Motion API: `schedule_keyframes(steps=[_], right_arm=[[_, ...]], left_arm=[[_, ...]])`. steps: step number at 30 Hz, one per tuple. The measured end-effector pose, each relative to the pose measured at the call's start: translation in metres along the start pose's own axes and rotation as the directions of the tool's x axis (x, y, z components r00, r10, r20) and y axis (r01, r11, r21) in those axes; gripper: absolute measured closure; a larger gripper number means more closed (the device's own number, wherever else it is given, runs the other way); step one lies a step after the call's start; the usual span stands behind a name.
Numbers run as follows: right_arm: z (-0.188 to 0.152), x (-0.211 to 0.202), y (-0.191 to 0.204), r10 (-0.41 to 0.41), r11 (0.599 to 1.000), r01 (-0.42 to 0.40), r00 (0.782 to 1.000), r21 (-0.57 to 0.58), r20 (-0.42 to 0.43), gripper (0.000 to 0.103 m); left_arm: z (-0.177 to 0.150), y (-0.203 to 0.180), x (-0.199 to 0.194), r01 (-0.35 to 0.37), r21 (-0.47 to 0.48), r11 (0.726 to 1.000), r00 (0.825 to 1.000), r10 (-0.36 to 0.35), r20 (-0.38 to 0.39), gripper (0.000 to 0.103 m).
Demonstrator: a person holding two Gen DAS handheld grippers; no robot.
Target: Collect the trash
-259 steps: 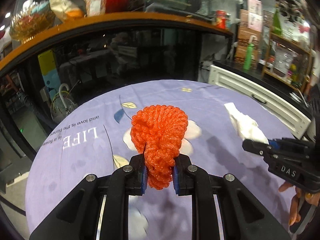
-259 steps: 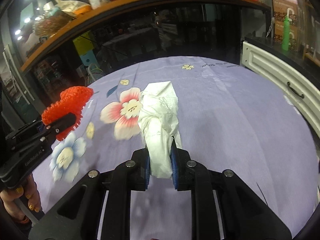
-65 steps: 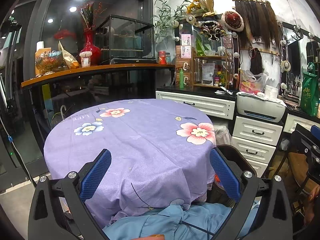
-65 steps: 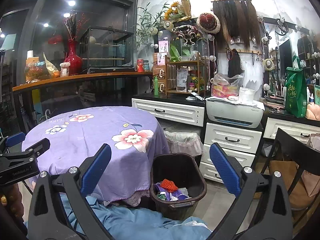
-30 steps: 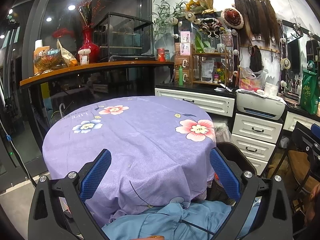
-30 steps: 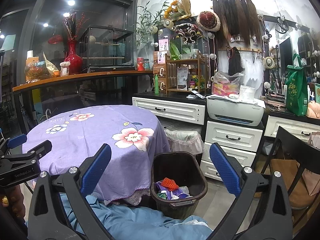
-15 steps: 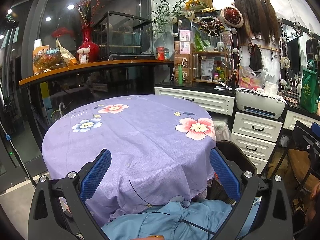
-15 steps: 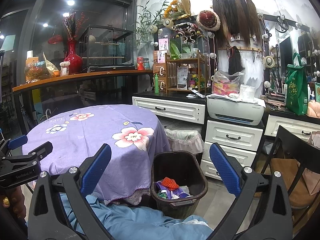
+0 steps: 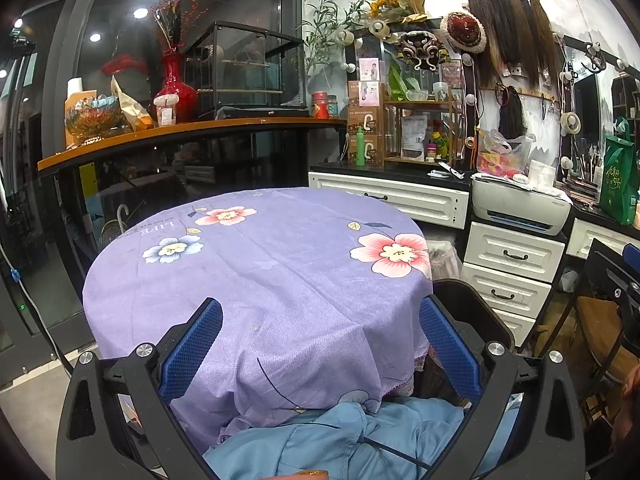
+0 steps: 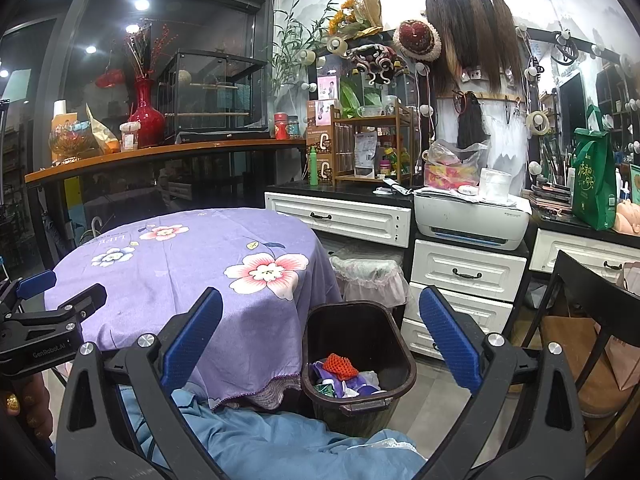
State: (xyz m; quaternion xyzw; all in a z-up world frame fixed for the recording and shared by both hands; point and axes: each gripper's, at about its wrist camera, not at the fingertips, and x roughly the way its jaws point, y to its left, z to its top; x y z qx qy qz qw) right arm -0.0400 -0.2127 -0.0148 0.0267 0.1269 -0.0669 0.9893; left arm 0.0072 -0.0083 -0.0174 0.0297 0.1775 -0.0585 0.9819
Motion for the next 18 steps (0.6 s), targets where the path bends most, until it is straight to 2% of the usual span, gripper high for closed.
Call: schedule_keyframes(steps=[18], right_arm=[[-0.0028, 0.0002, 0.001, 0.0, 1.0, 0.0, 1.0, 0.003, -0.003, 0.006]], left_arm=[[-0.0056, 0.003, 0.001, 0.005, 0.002, 1.0, 1.0, -0.005, -0.006, 0.005]])
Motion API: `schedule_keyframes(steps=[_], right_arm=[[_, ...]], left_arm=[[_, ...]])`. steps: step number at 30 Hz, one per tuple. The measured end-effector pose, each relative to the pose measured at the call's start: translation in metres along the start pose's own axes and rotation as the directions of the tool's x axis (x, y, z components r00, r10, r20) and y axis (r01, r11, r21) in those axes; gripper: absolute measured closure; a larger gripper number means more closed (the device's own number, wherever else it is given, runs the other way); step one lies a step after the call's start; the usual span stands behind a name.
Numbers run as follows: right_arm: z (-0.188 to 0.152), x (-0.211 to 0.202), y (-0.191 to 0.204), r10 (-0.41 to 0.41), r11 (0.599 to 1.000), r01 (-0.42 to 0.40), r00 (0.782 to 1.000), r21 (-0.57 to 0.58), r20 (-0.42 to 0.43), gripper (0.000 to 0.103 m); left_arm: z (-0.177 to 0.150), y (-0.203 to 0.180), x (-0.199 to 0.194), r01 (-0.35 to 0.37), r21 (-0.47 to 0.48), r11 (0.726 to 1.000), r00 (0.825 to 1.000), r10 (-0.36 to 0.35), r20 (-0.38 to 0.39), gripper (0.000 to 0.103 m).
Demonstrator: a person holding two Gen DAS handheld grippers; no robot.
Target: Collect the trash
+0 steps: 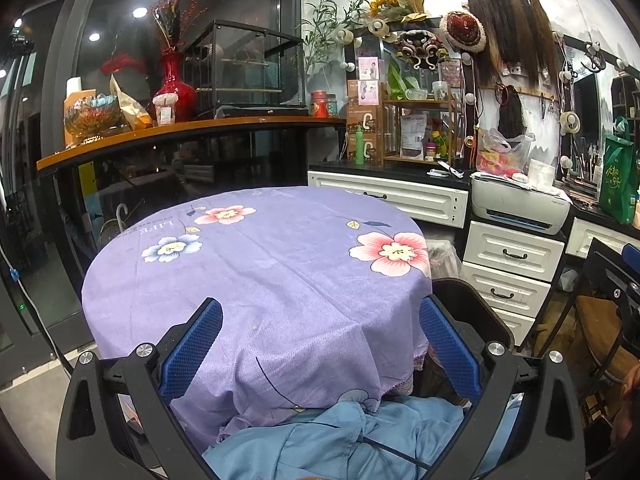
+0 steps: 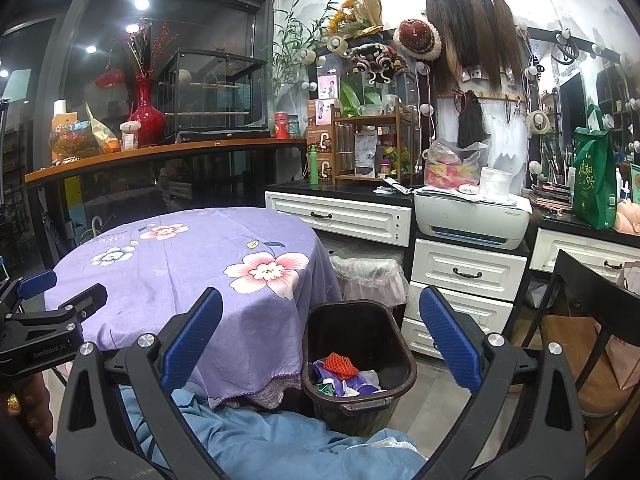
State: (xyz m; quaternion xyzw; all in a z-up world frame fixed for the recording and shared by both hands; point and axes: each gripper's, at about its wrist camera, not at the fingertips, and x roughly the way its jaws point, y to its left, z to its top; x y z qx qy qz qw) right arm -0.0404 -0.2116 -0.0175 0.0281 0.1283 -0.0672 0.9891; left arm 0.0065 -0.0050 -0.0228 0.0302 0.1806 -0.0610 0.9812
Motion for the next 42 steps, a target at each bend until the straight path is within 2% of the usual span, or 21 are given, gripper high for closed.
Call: schedule_keyframes(steps=[42], right_arm=[[0.0002, 0.001, 0.0016, 0.001, 1.0, -0.001, 1.0, 0.001, -0.005, 0.006]], left_arm=[[0.0019, 0.0008, -0.0002, 0.002, 0.002, 1.0, 1.0, -0.002, -0.001, 0.005]])
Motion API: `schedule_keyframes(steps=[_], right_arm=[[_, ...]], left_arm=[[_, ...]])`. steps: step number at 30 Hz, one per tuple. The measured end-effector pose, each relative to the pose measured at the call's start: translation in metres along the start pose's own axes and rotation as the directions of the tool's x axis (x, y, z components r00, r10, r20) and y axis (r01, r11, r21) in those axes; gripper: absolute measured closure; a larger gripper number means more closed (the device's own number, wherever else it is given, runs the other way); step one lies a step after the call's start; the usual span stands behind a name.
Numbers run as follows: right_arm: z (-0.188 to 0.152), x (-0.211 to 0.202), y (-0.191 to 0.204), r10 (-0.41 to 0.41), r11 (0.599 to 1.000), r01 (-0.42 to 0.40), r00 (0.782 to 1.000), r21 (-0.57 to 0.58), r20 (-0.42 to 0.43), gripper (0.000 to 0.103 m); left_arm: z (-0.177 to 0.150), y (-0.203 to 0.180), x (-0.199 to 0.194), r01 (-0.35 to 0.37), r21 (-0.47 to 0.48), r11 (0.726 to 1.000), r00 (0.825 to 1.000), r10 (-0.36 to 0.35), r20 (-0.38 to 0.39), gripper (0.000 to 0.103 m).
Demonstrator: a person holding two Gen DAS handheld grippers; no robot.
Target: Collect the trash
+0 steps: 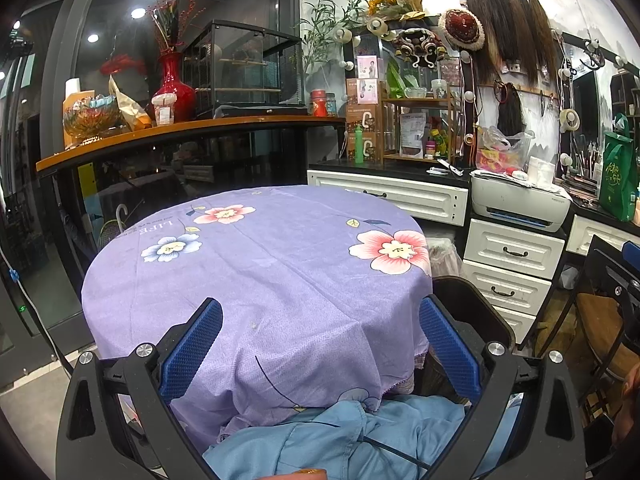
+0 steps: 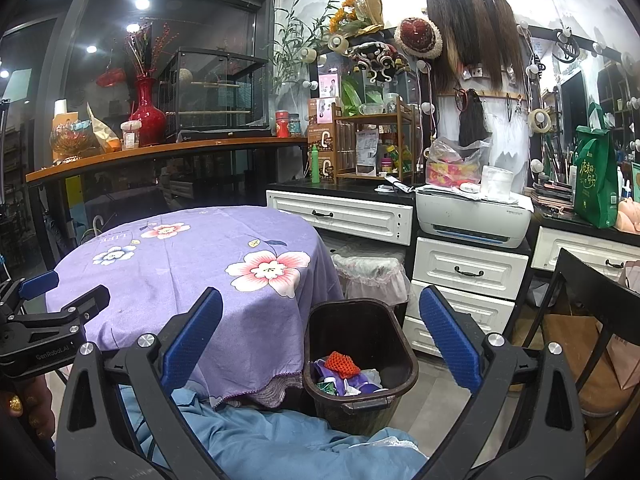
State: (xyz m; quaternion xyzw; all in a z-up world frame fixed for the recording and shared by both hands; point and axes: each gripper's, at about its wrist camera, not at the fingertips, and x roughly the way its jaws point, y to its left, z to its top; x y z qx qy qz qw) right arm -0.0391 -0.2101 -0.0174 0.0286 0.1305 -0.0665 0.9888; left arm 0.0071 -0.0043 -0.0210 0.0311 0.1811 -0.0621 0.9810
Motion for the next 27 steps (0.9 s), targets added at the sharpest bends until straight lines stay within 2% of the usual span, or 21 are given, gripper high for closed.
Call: schedule_keyframes(steps=[27], right_arm=[[-0.0029, 0.0009, 0.0025, 0.0, 1.0, 0.0, 1.0, 0.0, -0.003, 0.006]], left_arm=[[-0.0046, 0.0039, 0.002, 0.005, 0.001, 1.0, 1.0, -0.005, -0.009, 0.005]])
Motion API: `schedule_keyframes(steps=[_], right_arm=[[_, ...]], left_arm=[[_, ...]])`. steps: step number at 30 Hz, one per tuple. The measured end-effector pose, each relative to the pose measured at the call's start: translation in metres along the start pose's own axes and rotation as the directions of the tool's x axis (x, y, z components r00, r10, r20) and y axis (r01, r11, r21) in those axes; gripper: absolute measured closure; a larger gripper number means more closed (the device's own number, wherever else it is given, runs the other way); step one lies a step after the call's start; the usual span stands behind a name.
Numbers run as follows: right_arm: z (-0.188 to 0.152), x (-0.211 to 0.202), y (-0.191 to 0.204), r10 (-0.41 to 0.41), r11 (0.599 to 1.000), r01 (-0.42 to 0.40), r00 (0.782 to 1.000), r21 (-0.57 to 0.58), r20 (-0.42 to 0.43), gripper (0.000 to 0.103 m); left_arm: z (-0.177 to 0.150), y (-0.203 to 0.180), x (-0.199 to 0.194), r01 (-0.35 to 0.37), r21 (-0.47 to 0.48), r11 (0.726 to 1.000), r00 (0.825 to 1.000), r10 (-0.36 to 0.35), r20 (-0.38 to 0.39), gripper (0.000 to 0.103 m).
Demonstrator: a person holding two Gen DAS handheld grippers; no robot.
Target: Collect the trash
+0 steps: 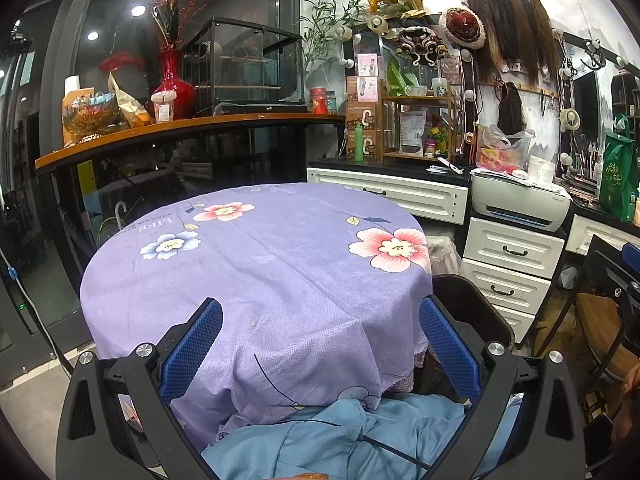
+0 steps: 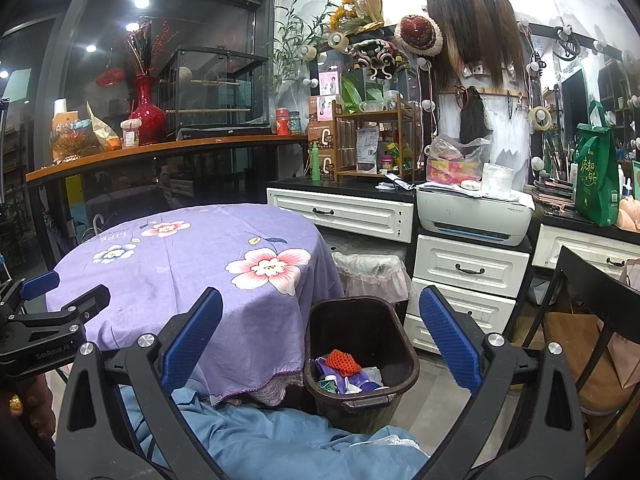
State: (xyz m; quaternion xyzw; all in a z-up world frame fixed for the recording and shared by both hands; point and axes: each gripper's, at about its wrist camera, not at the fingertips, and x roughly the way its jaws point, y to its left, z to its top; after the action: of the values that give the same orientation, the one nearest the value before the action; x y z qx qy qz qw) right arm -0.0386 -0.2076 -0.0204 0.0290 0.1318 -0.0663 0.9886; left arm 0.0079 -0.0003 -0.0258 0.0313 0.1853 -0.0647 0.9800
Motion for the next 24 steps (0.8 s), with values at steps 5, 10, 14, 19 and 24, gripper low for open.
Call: schedule_keyframes(steps=[5, 10, 14, 19, 24], right_arm=[[0.0004, 0.0, 0.0004, -0.001, 1.0, 0.001, 1.0, 0.001, -0.001, 0.006], [0.0024, 0.0, 0.0, -0.001, 1.0, 0.001, 1.0, 0.001, -0.001, 0.006], [0.0016, -0.0001, 0.0005, -0.001, 1.0, 0.001, 1.0, 0.001, -0.001, 0.006], [0.0023, 0.0, 0.0004, -0.001, 1.0, 0.001, 1.0, 0.001, -0.001, 0.006], [0.0016, -0.0001, 0.001, -0.001, 1.0, 0.001, 1.0, 0.0, -0.001, 0.006]], left_arm=[[-0.0001, -0.0001, -0.0005, -0.001, -0.003, 1.0, 1.0, 0.001, -0.002, 0.005], [0.0003, 0.0002, -0.0004, 0.0, 0.0, 1.0, 1.0, 0.0, -0.001, 0.005], [0.0009, -0.0004, 0.0002, -0.001, -0.001, 1.0, 1.0, 0.001, -0.002, 0.005], [0.0006, -0.0002, -0.0004, 0.0, 0.0, 1.0, 1.0, 0.0, -0.001, 0.005], [0.0012, -0.0006, -0.0001, -0.001, -0.001, 1.0, 1.0, 0.001, -0.002, 0.005]])
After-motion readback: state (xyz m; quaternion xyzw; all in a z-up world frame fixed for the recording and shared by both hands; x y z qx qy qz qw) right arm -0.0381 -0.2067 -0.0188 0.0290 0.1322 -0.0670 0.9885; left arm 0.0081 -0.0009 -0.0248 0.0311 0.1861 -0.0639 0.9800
